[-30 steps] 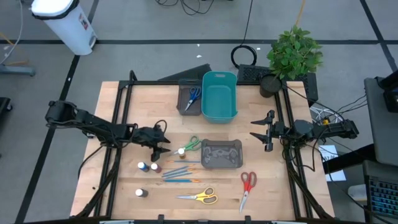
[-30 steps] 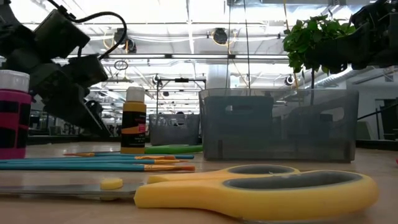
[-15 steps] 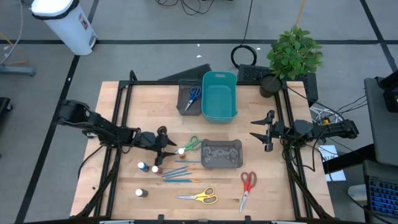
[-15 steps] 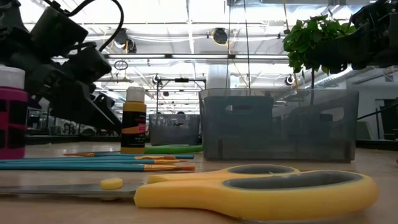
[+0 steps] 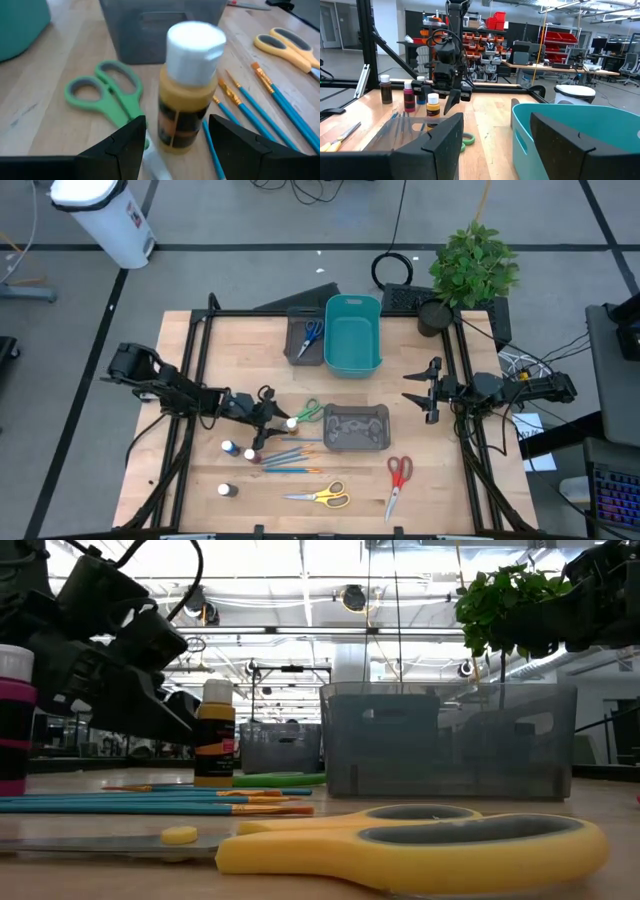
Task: Pick & Place Paint Supplies
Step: Put the yellow paint bottle into the green bin
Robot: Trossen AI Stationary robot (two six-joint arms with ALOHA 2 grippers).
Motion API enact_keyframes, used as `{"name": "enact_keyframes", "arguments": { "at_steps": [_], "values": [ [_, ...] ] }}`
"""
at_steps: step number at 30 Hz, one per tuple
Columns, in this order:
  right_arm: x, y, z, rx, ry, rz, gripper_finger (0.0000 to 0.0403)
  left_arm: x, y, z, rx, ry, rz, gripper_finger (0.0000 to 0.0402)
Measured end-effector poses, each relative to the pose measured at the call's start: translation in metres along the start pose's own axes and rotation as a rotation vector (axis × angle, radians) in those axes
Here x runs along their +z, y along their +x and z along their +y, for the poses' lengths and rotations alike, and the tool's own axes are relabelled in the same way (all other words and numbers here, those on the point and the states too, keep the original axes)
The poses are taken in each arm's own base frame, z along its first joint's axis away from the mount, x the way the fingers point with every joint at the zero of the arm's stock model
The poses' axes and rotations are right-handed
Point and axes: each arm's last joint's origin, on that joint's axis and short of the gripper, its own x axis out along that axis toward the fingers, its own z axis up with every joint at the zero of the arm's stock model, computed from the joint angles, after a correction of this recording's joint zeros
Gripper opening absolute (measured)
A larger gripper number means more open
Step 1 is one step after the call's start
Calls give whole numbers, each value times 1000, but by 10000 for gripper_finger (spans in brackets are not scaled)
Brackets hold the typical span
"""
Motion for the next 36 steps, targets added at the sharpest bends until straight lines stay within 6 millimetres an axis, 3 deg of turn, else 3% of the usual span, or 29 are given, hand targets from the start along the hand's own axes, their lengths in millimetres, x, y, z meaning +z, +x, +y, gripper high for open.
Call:
{"name": "enact_keyframes", "arguments": {
  "at_steps": [9, 24, 33, 36],
  "values": [
    [0, 0, 0, 0, 0, 0, 222, 3, 19, 1, -54, 46, 24, 225],
    [0, 0, 0, 0, 0, -1, 222, 4, 20, 8, -50, 93, 9, 223],
    [0, 0, 0, 0, 0, 0, 222, 7, 20, 9, -48, 143, -15, 132],
    [0, 0, 0, 0, 0, 0, 222, 7, 20, 9, -48, 143, -19, 119]
  ]
}}
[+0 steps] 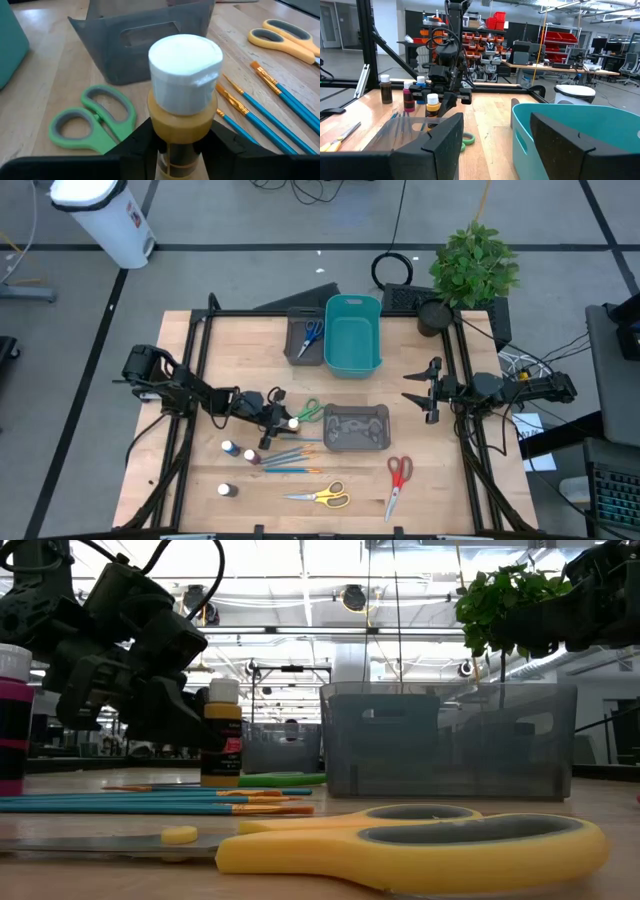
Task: Pick & Place Paint Supplies
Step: Put the yellow paint bottle into the green bin
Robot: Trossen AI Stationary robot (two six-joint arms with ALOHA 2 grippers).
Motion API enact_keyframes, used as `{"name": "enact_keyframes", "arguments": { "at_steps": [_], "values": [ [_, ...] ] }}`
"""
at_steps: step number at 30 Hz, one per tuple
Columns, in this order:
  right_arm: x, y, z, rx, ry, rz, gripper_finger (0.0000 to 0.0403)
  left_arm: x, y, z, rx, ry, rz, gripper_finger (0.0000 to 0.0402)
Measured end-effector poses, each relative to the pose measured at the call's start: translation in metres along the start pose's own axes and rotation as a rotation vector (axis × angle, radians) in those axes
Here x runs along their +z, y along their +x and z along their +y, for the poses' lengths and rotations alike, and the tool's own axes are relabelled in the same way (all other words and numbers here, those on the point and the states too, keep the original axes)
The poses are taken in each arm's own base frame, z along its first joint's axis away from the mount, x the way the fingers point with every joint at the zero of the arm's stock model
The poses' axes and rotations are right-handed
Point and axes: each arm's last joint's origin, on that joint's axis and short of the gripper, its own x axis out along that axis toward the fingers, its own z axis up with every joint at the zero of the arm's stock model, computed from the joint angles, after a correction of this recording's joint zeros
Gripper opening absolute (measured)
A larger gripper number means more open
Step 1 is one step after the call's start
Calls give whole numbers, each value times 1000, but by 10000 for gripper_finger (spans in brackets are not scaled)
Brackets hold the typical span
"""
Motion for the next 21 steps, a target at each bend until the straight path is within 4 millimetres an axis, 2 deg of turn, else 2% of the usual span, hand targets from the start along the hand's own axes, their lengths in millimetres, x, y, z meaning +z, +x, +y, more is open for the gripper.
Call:
{"name": "enact_keyframes", "arguments": {
  "at_steps": [10, 21],
  "values": [
    [0, 0, 0, 0, 0, 0, 222, 6, -2, 1, 23, -3, -31, 120],
    [0, 0, 0, 0, 0, 0, 222, 31, -19, 17, 100, -109, -160, 116]
  ]
}}
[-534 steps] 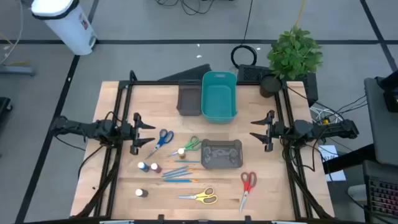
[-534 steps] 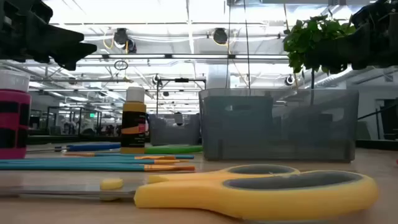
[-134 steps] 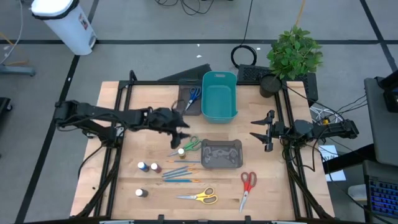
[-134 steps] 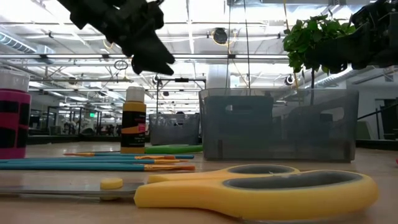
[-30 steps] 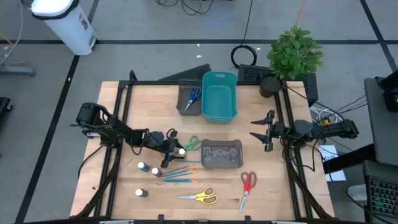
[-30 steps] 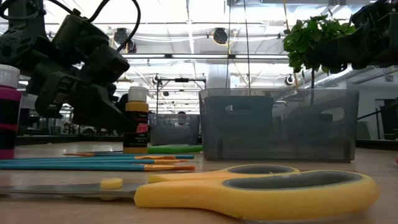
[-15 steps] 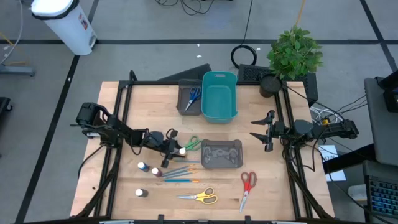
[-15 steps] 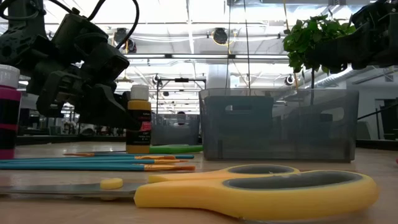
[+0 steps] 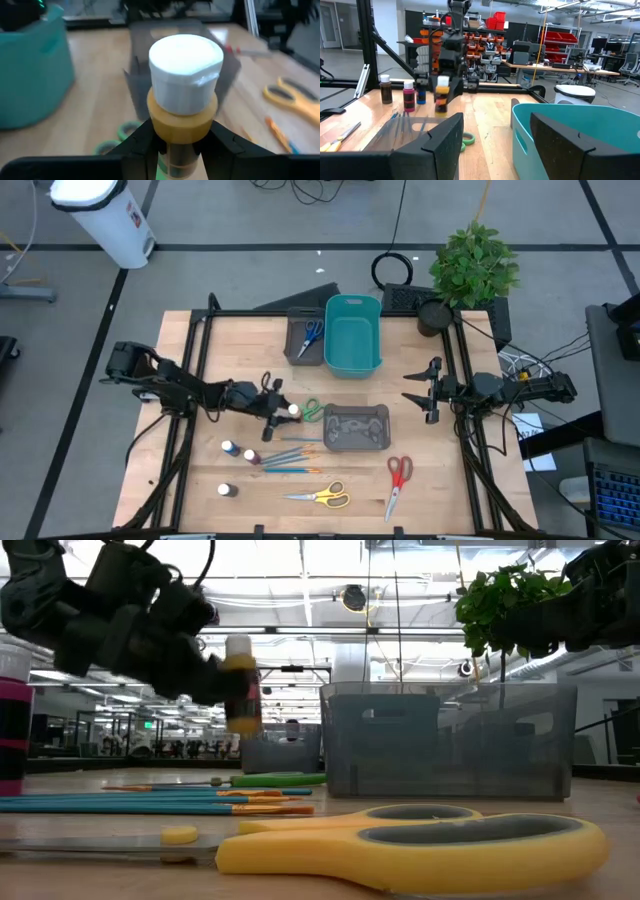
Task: Pick & Place Paint Supplies
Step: Put the yellow paint bottle into the green bin
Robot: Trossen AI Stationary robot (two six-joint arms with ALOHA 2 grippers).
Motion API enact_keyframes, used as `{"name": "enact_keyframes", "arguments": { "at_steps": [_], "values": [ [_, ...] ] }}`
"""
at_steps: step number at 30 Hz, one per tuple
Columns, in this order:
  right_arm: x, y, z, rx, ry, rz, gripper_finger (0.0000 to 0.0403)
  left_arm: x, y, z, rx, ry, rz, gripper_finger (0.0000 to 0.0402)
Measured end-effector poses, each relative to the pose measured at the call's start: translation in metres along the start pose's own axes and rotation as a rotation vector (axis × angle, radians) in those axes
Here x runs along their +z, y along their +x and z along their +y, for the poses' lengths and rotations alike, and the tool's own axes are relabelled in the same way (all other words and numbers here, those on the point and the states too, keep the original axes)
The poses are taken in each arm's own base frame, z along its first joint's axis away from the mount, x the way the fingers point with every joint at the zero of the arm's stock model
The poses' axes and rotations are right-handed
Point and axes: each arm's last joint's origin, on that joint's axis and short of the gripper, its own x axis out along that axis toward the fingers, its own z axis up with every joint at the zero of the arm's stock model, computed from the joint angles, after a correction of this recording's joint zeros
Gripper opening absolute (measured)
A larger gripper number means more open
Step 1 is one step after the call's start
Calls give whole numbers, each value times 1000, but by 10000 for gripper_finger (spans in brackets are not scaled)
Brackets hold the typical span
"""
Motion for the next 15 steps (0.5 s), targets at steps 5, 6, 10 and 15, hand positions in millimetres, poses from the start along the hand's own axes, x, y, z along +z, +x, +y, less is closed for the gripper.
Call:
{"name": "enact_keyframes", "arguments": {
  "at_steps": [5, 6, 10, 15],
  "values": [
    [0, 0, 0, 0, 0, 0, 222, 19, -11, 14, 62, -147, -89, 116],
    [0, 0, 0, 0, 0, 0, 222, 22, -14, 17, 71, -163, -102, 116],
    [0, 0, 0, 0, 0, 0, 222, 30, -21, 25, 108, -177, -139, 116],
    [0, 0, 0, 0, 0, 0, 222, 34, -25, 31, 182, -182, -171, 116]
  ]
}}
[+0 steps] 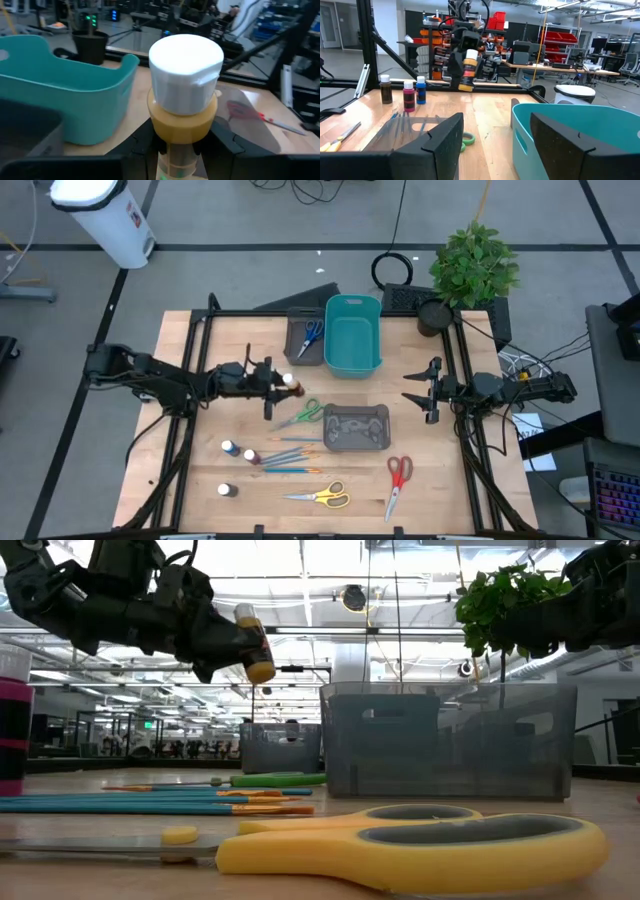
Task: Pick & Place Paint Supplies
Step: Put the yellow paint bottle into the green bin
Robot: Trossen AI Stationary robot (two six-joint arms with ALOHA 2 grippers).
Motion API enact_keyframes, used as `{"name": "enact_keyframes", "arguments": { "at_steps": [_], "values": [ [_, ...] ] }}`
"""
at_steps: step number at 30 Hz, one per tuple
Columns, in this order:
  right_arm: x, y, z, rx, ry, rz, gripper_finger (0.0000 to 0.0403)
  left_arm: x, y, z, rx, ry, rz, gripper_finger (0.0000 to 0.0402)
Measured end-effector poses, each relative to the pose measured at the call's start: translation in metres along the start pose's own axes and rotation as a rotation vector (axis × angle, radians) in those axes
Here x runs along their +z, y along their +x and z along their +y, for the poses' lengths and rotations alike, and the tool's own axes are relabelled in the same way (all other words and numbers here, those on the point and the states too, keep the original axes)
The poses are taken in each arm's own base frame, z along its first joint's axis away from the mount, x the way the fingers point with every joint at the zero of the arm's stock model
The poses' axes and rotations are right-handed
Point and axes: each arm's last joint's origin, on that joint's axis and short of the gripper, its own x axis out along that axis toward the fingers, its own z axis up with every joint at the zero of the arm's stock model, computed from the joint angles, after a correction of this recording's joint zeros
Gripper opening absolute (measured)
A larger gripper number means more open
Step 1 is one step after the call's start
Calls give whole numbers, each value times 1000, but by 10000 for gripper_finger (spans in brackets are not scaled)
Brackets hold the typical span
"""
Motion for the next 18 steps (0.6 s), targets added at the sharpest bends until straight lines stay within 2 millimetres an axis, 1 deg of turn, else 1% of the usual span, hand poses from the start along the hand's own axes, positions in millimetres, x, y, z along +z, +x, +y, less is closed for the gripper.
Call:
{"name": "enact_keyframes", "arguments": {
  "at_steps": [3, 7, 13, 18],
  "values": [
    [0, 0, 0, 0, 0, 0, 222, 1, 0, 2, 30, -8, -4, 116],
    [0, 0, 0, 0, 0, 0, 222, 7, 4, 2, 57, -9, -14, 116],
    [0, 0, 0, 0, 0, -1, 222, 22, 15, 1, 109, 20, -4, 116],
    [1, 0, 0, 0, 4, -5, 222, 33, 24, 0, 132, 59, 56, 116]
  ]
}}
